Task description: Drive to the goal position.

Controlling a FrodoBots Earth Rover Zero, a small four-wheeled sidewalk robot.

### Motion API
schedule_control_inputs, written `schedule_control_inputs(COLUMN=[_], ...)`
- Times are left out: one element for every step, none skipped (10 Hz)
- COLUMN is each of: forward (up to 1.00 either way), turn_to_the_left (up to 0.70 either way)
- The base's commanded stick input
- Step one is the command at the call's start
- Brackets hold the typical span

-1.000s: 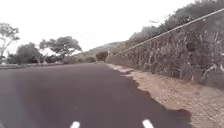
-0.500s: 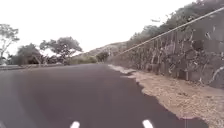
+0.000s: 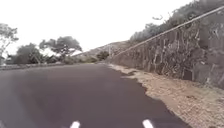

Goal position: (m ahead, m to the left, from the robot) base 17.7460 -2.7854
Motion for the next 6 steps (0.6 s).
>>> schedule_control_inputs(forward=[0.5, 0.5, 0.5, 0.5, 0.5, 0.5], turn_to_the_left=[0.0, 0.0, 0.0, 0.0, 0.0, 0.0])
